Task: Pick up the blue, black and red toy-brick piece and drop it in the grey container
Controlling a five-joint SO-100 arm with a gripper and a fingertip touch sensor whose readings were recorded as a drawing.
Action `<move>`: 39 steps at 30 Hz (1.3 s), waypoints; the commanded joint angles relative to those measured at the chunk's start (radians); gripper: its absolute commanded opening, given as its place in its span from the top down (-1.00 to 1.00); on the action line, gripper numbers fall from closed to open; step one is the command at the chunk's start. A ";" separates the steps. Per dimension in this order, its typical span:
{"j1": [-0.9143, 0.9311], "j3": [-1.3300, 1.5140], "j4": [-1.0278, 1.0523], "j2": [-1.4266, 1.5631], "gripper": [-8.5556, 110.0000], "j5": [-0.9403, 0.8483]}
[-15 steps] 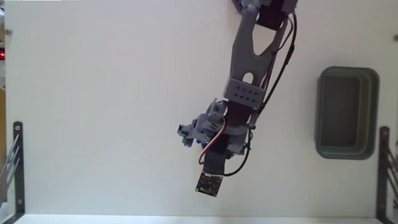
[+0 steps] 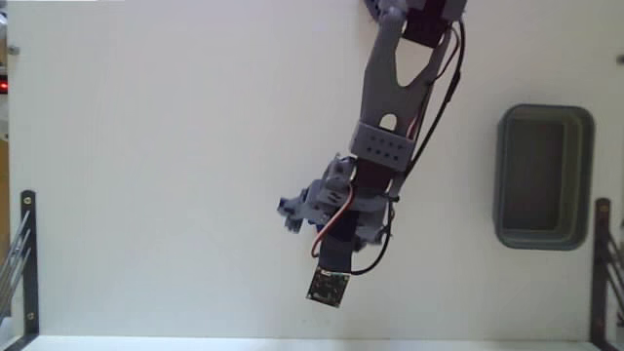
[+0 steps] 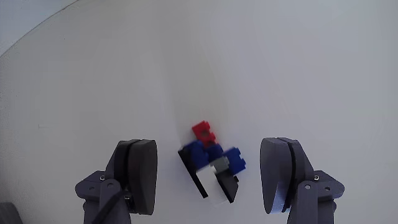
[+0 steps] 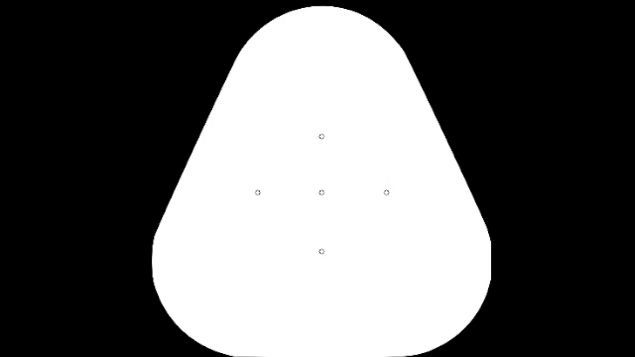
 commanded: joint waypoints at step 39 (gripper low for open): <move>0.023 0.158 -0.198 0.018 -1.00 0.005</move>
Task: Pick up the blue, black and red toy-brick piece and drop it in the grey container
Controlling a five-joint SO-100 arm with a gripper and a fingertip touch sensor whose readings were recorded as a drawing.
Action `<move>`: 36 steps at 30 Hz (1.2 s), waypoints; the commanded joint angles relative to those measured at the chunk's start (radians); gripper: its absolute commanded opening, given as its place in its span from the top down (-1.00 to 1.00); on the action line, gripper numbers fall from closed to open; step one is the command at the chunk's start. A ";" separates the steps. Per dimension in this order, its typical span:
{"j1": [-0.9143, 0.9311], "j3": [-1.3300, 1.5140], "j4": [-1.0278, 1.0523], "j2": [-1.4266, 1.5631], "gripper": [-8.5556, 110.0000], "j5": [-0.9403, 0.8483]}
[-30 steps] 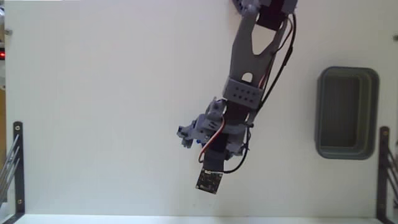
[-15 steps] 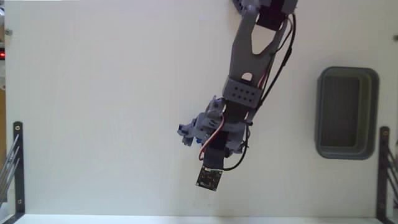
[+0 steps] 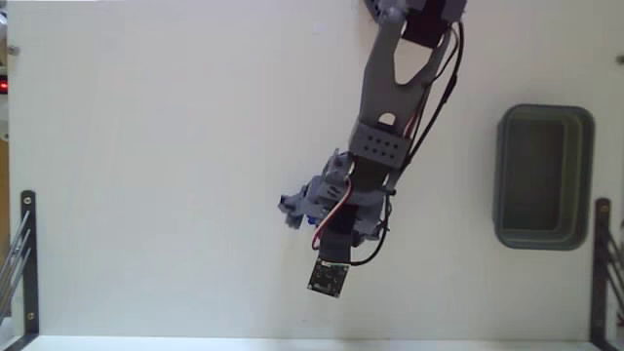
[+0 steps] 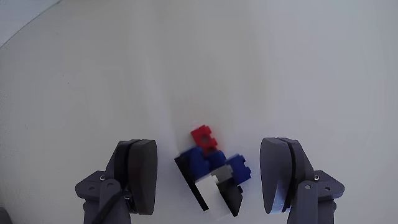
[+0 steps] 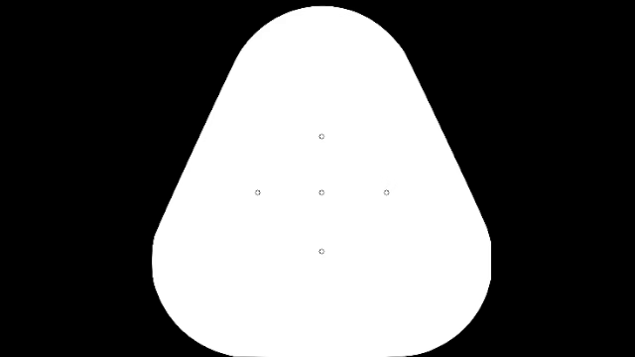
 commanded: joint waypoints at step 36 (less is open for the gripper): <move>0.022 0.013 -0.017 0.029 -0.88 0.003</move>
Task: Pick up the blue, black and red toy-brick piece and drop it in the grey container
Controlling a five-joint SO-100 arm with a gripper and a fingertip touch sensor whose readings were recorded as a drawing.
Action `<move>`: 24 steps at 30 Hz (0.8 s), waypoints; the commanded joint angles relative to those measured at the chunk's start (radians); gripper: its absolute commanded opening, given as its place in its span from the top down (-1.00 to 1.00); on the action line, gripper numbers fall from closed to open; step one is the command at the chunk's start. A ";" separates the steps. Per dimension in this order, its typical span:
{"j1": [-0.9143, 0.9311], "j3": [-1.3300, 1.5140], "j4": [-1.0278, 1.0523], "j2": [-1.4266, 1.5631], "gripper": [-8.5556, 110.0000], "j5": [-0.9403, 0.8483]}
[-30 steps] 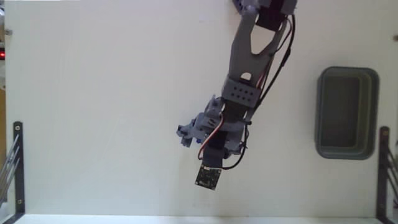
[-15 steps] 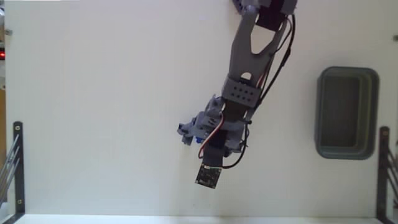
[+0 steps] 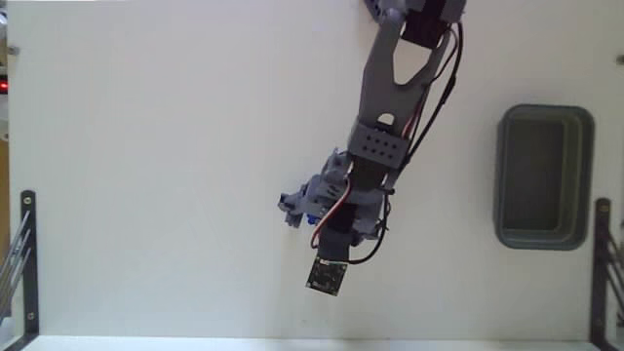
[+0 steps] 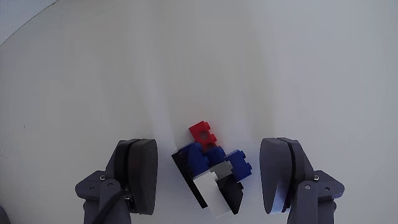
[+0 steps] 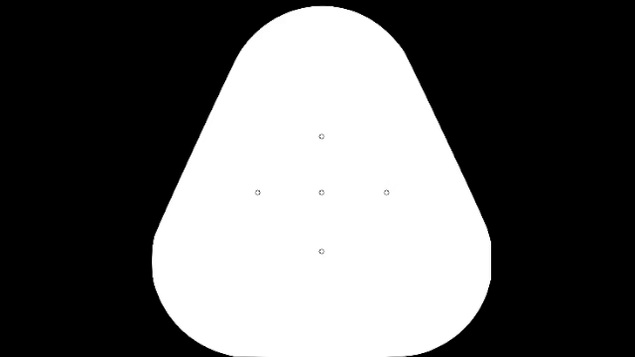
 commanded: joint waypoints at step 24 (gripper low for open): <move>0.019 -0.004 -0.016 0.031 -0.76 0.002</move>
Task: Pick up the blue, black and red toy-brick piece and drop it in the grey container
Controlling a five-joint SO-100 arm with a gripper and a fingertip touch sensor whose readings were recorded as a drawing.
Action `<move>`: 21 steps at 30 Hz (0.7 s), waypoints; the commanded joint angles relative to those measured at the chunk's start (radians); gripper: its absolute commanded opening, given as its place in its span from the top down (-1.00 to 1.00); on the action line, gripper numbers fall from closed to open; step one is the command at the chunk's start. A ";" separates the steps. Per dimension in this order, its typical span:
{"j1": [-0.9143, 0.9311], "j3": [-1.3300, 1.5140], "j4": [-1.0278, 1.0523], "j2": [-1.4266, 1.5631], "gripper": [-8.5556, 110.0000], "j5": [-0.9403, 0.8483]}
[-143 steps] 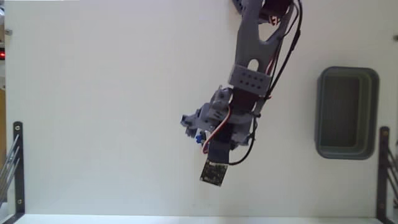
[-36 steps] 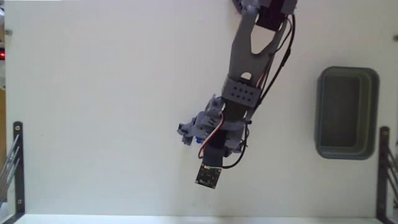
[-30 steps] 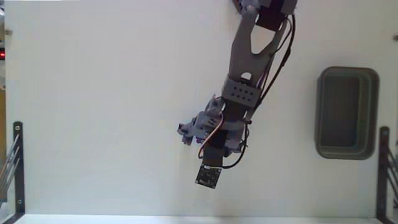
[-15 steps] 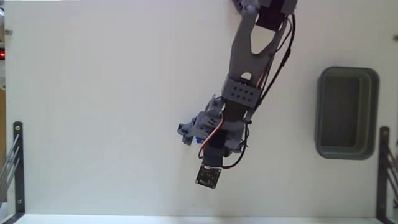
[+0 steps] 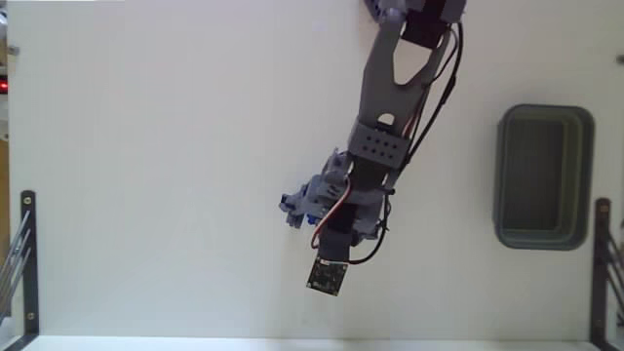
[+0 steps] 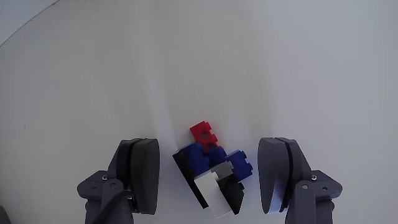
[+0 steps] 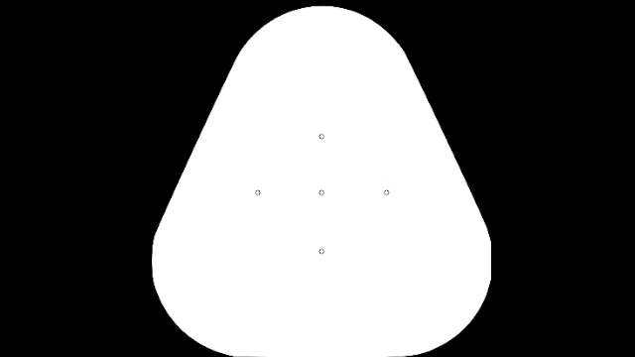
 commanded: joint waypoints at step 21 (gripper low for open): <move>0.020 -0.004 -0.016 0.031 -0.66 0.002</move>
